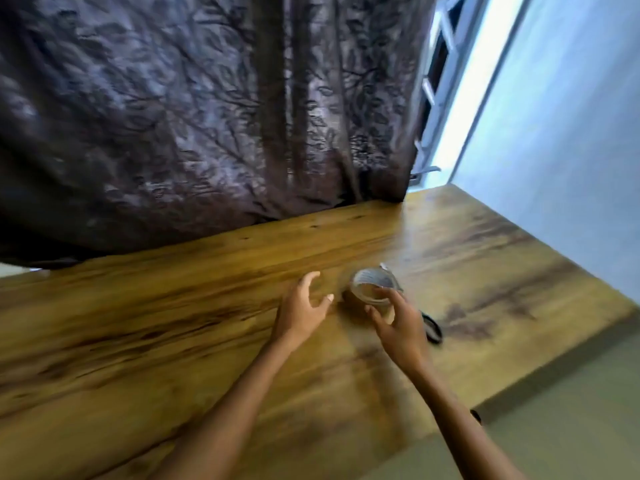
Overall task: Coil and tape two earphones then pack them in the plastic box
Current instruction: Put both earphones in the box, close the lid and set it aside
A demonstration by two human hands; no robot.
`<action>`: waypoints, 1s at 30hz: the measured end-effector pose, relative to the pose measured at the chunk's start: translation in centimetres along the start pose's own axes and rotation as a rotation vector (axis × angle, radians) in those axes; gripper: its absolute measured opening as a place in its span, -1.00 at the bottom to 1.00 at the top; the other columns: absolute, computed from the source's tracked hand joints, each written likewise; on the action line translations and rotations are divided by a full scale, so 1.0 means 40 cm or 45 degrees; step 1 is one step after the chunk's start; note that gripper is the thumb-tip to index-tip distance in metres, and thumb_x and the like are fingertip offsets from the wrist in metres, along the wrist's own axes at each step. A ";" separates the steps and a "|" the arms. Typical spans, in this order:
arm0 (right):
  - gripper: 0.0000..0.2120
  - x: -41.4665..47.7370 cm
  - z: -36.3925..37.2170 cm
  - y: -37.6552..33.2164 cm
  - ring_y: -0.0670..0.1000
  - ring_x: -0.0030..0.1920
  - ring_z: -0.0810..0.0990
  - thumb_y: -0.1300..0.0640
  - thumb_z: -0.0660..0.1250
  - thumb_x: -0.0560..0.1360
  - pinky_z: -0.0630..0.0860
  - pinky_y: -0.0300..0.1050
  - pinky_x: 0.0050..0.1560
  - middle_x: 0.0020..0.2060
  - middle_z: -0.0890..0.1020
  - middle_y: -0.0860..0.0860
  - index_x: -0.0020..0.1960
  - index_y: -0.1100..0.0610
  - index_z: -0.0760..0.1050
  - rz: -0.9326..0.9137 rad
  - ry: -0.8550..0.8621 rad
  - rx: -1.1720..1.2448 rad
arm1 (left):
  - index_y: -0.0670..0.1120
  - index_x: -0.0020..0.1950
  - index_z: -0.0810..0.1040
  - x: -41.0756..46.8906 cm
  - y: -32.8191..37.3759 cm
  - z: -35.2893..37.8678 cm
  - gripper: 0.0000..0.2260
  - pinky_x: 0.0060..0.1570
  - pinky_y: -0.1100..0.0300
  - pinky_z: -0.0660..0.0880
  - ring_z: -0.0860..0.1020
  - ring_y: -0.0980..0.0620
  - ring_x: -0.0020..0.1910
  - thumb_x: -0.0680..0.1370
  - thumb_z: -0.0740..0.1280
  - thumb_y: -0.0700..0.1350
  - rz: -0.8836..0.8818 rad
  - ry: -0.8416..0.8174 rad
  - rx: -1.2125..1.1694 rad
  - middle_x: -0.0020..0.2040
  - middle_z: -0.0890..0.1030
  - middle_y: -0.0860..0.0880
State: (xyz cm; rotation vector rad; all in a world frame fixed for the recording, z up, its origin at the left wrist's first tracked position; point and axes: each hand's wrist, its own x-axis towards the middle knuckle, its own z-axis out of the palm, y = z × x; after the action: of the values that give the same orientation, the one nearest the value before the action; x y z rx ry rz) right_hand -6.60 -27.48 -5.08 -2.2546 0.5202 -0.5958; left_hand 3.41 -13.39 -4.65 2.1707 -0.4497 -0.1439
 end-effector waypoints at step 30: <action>-0.47 -0.023 -0.009 0.151 0.01 0.11 0.48 -0.10 0.38 0.41 0.50 -0.08 0.12 0.12 0.46 0.01 0.27 0.14 0.37 0.089 -0.144 -0.035 | -0.11 -0.04 0.54 -0.048 -0.028 0.135 -0.78 0.20 -0.12 0.39 0.43 -0.19 0.26 0.36 0.48 -0.18 -0.158 0.359 -0.082 0.18 0.56 -0.17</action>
State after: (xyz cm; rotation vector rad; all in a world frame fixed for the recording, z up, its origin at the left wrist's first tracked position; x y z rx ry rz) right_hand -8.67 -31.12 -9.54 -2.2707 0.5508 -0.4259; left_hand 0.49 -16.16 -8.88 2.1146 -0.1481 0.0785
